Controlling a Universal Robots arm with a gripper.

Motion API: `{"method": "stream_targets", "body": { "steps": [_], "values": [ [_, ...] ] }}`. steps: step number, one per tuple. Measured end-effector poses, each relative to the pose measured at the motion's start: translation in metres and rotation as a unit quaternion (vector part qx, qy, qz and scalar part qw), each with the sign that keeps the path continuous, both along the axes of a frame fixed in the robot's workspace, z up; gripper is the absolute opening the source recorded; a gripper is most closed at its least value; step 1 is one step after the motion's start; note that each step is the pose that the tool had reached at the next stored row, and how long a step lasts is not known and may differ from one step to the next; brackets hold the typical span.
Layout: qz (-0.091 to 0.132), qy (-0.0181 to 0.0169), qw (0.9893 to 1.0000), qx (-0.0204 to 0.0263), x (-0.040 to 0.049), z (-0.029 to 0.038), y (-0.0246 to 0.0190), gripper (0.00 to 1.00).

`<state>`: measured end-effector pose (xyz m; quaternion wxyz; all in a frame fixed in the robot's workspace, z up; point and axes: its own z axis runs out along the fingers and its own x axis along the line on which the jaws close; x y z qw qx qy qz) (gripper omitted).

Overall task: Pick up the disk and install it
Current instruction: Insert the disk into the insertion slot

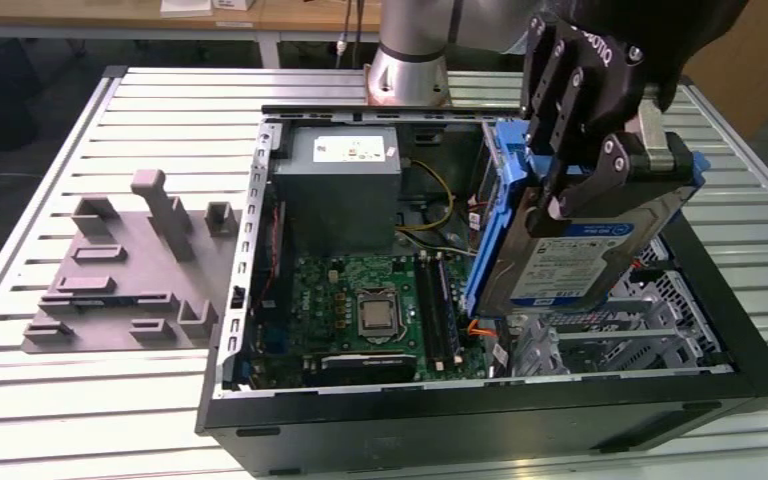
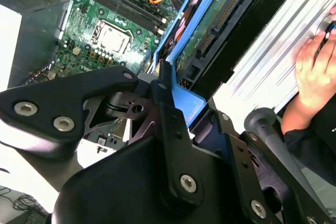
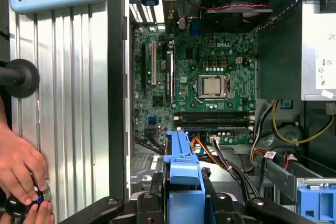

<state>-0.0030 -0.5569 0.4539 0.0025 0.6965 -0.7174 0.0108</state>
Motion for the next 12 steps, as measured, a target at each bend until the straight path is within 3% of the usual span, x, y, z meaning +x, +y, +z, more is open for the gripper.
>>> {"method": "stream_targets", "body": {
  "steps": [7,12],
  "values": [
    [0.000,0.0000,1.0000,0.0000,0.0185,-0.0009,-0.0002,0.36],
    [0.000,0.0000,1.0000,0.0000,0.0199,-0.0011,-0.0003,0.36]
  ]
}}
